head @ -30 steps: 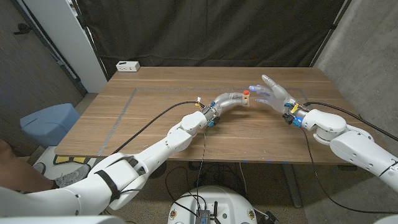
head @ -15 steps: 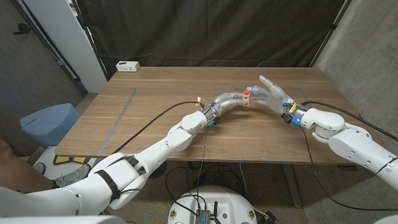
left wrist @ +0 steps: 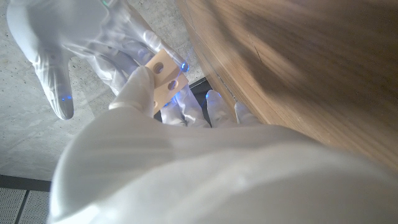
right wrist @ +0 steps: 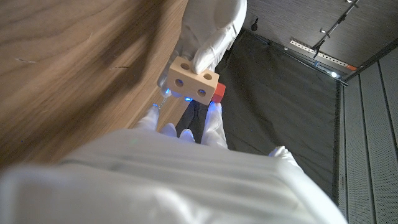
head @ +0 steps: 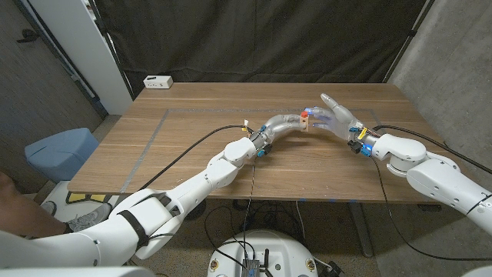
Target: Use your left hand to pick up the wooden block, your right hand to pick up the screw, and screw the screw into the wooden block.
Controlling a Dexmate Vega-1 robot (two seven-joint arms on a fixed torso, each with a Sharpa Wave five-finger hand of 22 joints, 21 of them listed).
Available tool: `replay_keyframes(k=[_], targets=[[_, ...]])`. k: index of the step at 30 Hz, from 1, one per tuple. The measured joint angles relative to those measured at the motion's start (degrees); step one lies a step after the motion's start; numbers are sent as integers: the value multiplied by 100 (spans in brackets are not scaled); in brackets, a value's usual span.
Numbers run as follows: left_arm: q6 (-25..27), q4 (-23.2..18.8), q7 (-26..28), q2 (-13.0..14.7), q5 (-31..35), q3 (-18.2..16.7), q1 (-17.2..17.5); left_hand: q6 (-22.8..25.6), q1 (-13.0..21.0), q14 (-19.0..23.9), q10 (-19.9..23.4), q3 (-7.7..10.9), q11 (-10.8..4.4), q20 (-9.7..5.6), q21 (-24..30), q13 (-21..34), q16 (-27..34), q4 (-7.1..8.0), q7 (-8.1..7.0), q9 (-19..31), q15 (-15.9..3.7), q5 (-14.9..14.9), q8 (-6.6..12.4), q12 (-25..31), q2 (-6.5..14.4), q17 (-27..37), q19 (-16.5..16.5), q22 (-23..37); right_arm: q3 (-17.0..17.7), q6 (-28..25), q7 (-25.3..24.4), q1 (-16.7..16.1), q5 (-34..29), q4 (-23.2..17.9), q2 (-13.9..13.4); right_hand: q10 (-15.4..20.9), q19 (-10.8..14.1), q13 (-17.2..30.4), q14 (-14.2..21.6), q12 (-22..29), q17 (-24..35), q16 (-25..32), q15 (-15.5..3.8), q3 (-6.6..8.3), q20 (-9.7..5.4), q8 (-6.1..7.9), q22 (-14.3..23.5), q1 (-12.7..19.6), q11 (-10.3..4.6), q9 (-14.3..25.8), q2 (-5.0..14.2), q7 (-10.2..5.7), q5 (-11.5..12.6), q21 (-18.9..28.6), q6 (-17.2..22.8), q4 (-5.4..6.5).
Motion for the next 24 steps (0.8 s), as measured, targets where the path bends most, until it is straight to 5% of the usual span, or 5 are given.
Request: replay_keyframes(k=[24], targets=[[-117,340,-90,-111,-53,-23,-118,0,2,0,-1,0,1,0,0,1,0,0,1,16,0,-3,0,-4,1,-1,0,0,55,-107,-155,-59,54,-95,-40,299,77,-29,0,65,-15,68,0,-92,-12,85,0,30,-93,-11,30,115,44,29,462,52]])
